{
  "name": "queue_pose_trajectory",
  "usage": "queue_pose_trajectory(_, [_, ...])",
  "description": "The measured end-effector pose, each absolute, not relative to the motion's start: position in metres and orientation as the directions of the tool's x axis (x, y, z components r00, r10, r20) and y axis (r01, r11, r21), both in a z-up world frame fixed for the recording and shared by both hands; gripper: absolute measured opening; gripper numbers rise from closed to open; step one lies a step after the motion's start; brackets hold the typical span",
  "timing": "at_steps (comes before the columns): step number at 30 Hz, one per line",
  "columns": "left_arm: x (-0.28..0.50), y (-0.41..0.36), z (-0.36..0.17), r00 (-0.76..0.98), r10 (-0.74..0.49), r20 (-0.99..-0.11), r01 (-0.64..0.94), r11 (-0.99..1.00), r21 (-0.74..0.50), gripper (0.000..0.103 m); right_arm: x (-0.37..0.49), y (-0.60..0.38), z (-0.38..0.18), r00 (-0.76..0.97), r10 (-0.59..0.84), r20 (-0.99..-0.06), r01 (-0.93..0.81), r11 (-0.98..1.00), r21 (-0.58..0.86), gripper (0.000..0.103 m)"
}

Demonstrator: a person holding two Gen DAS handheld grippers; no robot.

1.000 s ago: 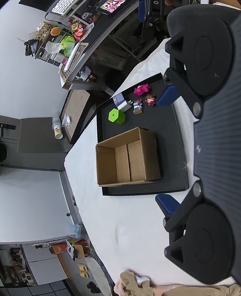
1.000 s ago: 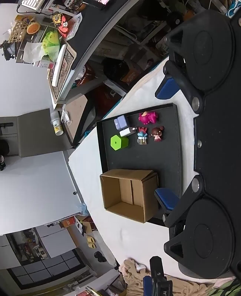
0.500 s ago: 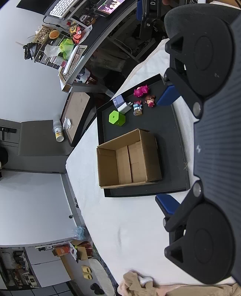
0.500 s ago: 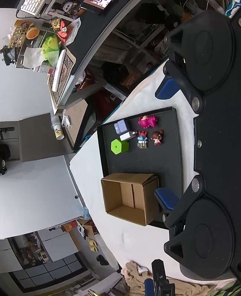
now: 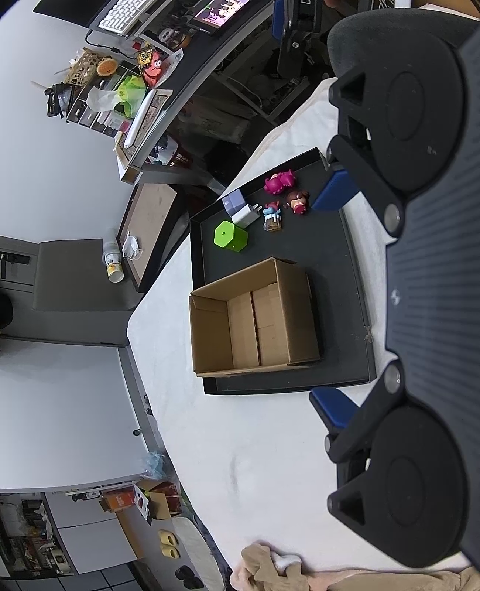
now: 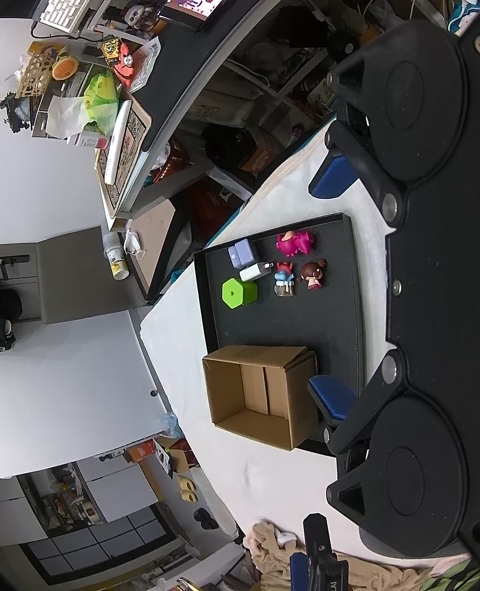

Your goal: Organize rigid objects

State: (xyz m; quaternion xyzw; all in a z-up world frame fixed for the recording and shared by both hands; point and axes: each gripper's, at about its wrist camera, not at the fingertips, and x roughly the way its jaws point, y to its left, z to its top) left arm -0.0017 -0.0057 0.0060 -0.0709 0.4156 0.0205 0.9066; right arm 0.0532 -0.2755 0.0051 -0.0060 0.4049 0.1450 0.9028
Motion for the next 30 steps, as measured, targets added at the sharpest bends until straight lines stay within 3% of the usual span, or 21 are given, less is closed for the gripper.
queue_pose_trajectory(30, [-0.0042, -0.0114, 0.0089, 0.661, -0.034, -0.750, -0.076, 0.991, -0.112, 0.101, 0.0501, -0.2749, 0.0071, 0.629, 0.264, -0.731, -0.269, 0.956, 0.114, 0.103])
